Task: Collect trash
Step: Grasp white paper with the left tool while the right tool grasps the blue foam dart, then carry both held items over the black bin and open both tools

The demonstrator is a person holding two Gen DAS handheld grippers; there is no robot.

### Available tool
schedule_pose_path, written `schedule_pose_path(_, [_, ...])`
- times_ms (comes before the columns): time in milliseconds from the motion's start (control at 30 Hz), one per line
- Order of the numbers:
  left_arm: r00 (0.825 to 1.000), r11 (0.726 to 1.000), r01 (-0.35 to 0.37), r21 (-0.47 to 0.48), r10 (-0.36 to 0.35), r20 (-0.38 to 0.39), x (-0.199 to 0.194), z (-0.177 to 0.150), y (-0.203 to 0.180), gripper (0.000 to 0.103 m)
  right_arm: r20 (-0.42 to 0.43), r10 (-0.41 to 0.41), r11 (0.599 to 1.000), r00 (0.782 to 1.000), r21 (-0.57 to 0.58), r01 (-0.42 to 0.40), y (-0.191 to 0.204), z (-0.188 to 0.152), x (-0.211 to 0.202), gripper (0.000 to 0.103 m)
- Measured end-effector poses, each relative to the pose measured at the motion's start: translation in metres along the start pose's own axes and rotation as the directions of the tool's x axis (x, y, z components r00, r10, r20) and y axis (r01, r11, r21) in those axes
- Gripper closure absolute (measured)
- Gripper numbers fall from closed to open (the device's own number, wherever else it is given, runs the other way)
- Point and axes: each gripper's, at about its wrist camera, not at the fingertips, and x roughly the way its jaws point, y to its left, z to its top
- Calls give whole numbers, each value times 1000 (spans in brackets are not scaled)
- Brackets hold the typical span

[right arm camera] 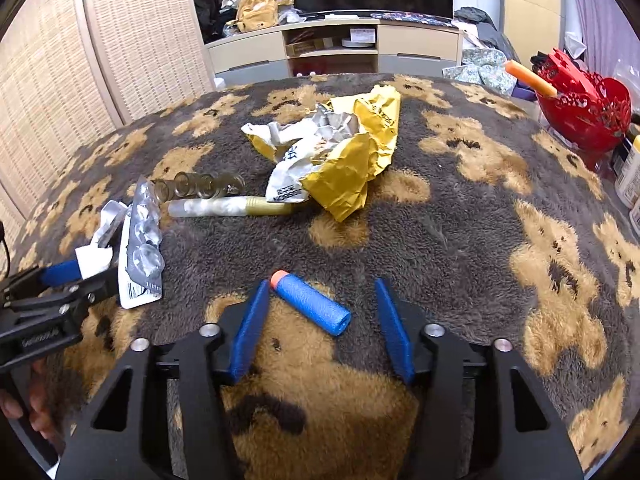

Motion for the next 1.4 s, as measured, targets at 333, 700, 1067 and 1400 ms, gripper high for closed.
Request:
schedule_pose_path(333, [1000,1000,-26,17,26,12,-15,-14,10,85,-9,-3,1000,1000,-4,3,-3,-14,-13,82])
schedule_pose_path(700, [999,999,45,23,-45,-17,-53,-63,3,92,-50,56,997,997,46,-54,-8,-48,-46,90])
schedule_pose_path(1067, [991,992,124,17,-123,-47,-112,-130,-17,92,-89,124,991,988,63,-119,8,-113,-104,90])
schedule_pose_path(1400, [978,980,194,38,-191,-86,-138,-198,-39,92,-112,128,990,985,65,-122,17,-173,-141,90])
